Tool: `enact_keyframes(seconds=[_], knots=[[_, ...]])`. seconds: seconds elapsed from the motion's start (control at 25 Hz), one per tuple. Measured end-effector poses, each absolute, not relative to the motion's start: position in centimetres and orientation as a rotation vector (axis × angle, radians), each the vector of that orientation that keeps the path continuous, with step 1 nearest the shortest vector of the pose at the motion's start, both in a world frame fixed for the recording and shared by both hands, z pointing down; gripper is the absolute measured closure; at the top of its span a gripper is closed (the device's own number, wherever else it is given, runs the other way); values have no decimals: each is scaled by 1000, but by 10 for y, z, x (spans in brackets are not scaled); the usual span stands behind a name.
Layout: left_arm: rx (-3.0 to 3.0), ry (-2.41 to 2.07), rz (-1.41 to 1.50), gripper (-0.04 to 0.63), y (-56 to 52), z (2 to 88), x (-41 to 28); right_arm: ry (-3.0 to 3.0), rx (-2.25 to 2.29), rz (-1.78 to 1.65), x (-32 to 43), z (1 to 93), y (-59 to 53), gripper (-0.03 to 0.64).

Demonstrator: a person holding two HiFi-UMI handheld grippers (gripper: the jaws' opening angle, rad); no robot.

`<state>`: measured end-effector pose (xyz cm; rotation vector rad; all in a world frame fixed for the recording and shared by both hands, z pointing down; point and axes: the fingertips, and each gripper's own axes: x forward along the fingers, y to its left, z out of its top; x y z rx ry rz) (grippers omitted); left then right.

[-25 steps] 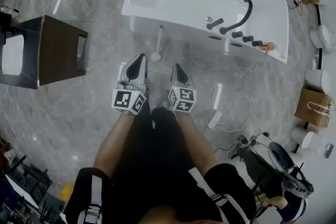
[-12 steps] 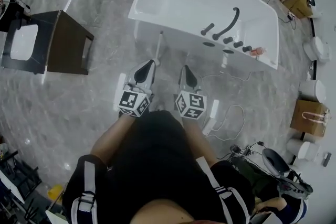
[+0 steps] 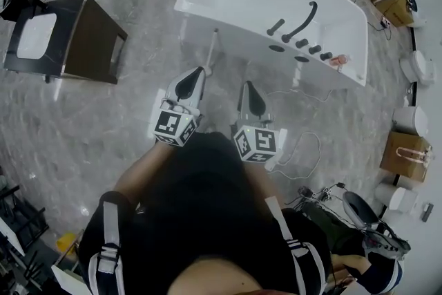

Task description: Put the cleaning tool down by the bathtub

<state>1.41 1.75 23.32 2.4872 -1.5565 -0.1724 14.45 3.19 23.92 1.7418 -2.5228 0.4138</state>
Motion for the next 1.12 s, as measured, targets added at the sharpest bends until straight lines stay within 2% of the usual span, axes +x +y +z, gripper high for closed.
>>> enact_keyframes(seconds=[1.12], knots=[[2492,-1563,-147,586,26,243,42,-2559,1691,345,159,248,38,617]])
